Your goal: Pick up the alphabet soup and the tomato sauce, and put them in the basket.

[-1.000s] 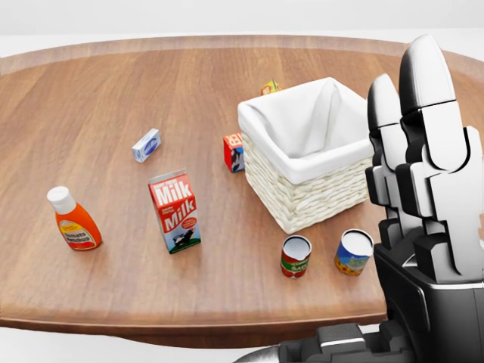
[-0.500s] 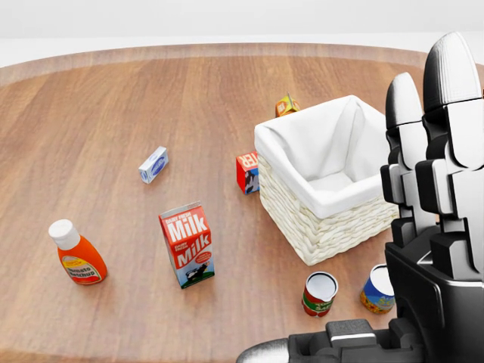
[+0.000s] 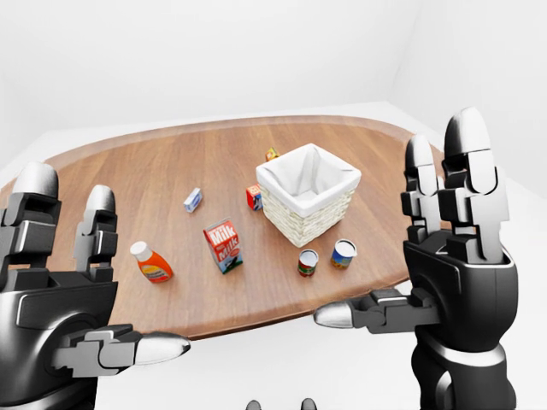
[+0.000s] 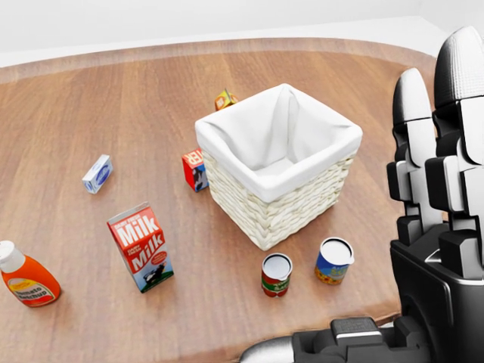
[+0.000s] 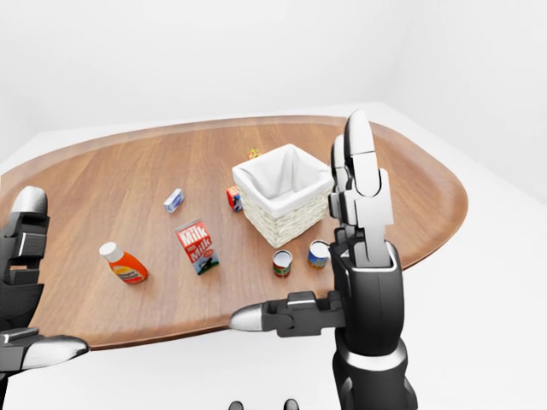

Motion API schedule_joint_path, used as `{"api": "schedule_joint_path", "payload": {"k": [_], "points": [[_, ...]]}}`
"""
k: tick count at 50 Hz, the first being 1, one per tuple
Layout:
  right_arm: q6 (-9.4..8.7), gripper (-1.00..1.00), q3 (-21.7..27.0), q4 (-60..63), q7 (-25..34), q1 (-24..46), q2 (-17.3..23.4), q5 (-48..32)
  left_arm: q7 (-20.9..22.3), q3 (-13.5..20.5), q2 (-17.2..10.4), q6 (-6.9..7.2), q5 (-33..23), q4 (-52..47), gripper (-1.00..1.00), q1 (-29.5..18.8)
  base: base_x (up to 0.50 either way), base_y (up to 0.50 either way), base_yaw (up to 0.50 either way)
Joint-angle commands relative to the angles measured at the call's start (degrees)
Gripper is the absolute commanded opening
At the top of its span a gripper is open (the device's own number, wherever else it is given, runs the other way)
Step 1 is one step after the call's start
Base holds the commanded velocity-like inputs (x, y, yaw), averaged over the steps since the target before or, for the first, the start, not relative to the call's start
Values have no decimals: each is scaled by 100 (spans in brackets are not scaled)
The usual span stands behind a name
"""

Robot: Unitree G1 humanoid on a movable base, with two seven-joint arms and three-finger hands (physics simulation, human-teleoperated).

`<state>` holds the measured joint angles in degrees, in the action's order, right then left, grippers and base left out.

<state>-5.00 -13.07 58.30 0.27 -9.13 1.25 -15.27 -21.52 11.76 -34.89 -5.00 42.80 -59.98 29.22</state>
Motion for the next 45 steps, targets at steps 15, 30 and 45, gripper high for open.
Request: {"api": "schedule_joint_path", "payload": {"k": [15,30,45], "points": [[0,100,46,-156,-198,151,-66,-316,11,10,-53,0,34,-2,100,108,-5,1,-26],[0,100,303,23,-192,-24,-48,281,-9,8,-109,0,43,-2,100,176,21,-6,0],[0,100,434,-50,-209,-89,-70,265,-23,-56,-139,0,-6,-2,100,204,19,-6,0]]}}
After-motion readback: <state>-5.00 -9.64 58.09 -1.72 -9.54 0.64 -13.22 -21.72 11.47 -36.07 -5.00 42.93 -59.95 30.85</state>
